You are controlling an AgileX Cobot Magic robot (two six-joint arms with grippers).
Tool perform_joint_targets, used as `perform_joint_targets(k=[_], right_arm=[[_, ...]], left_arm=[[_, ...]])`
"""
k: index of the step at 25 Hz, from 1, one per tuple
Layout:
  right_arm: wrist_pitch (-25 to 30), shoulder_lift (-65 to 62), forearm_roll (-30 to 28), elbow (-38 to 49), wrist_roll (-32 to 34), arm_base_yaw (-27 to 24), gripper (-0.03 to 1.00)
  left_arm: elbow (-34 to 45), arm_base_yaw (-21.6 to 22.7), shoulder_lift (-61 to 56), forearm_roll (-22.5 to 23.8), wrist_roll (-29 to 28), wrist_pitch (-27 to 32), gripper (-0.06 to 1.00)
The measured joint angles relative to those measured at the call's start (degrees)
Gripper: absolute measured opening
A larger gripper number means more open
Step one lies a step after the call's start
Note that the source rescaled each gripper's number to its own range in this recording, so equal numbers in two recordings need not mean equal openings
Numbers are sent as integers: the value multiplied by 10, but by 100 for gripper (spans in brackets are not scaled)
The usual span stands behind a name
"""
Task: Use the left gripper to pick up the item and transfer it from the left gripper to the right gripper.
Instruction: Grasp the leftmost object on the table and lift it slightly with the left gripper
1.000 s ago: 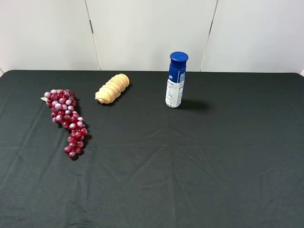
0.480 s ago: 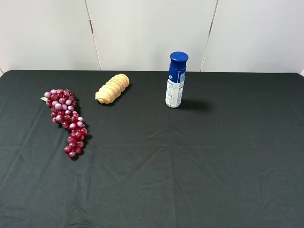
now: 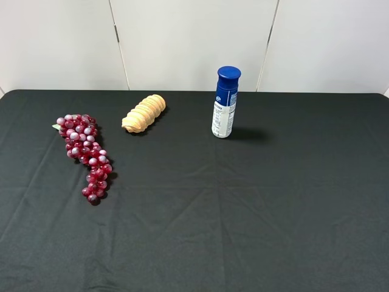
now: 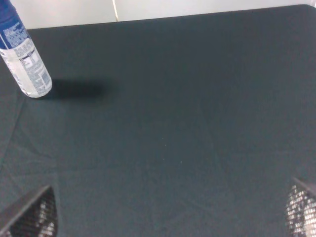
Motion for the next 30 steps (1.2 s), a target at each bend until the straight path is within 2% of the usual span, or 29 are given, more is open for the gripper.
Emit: perform_joint_targets(k=[5,9,12,17,26,30], right_arm=[[0,0,0,0,0,0,100],[0,0,0,0,0,0,100],[0,0,0,0,0,0,100],[0,0,0,0,0,0,100],[0,0,0,0,1,0,100],[0,0,0,0,1,0,100]], left_arm=[[-4,0,3,10,3,1,98],[-33,0,58,10,0,5,98],[-75,0,145,10,-23,5,98],[-122,0,270,10,-28,5,98],[-161,0,470,-2,-31,0,98],[-167,-23,563,-7,-36,-22,98]])
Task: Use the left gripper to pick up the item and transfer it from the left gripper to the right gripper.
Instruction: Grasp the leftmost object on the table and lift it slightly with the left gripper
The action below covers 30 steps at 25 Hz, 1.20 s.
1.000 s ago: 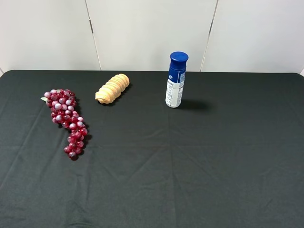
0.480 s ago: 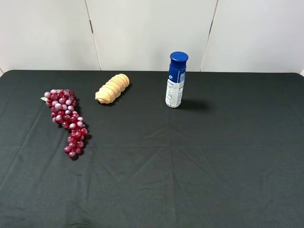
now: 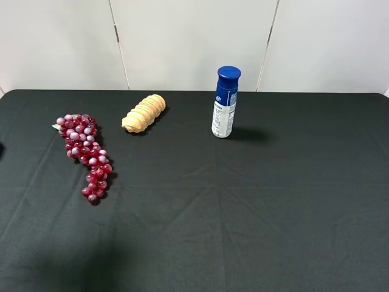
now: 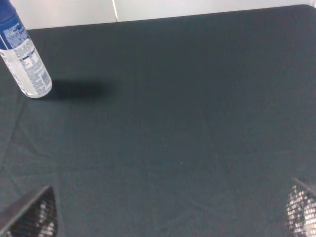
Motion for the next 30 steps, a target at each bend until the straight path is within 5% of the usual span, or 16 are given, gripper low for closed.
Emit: perform_joint_targets(k=[14,30], right_arm=[[-1,0,0,0,0,0,100],[-1,0,0,0,0,0,100]], left_arm=[[-4,-141,273,0,-123,-143,98],[-105,-172,476,7,-153,-187,98]])
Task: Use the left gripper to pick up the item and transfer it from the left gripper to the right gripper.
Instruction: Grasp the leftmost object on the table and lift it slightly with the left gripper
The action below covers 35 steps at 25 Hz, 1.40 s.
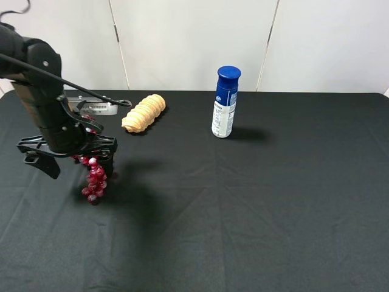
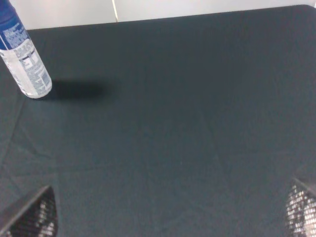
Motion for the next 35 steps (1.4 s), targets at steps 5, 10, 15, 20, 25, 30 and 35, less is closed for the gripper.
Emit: perform_joint_targets(k=[5,10,15,20,25,30,35], right_arm=[[0,0,0,0,0,0,100],[0,0,0,0,0,0,100],[0,0,0,0,0,0,100],[0,0,0,0,0,0,100],[0,0,0,0,0,0,100],[0,0,0,0,0,0,100],[0,0,0,0,0,0,100]], left_arm=[[-20,0,39,0,-1,-21,98],[-29,0,70,0,-1,-32,98],[-29,0,78,0,-1,-34,93],[-29,0,80,0,-1,-34,85],[-29,0,81,1,-1,-48,80],[-29,0,81,1,-1,-58,73],[-29,0,81,1,-1,-60,63]])
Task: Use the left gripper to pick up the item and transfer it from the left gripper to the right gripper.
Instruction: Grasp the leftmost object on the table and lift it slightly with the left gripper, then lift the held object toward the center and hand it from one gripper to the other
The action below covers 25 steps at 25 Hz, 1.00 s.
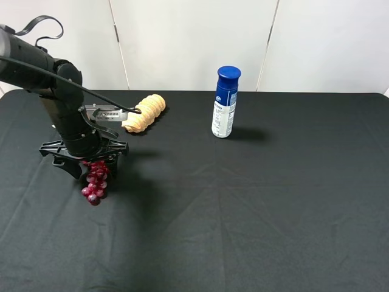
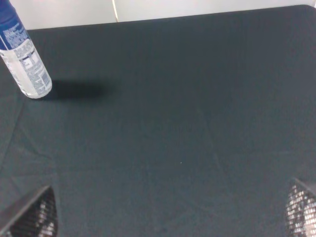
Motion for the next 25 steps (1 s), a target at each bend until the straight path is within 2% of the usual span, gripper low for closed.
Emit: perform_joint_targets(k=[4,6,8,12,13,20,25], right_arm=[[0,0,0,0,0,0,100],[0,0,0,0,0,0,100],[0,0,0,0,0,0,100],[0,0,0,0,0,0,100],[0,0,0,0,0,0,100],[0,0,0,0,0,0,100],[0,0,0,0,0,0,100]], left_arm=[[0,0,3,0,0,-4,61],[1,0,4,-1,0,-4,56],[1,0,4,-1,0,-4,46],[1,0,4,-3,0,3,15],[1,0,4,-3,0,4,12],[1,0,4,-3,0,13,9],[-25,0,-3,0,0,71,8]])
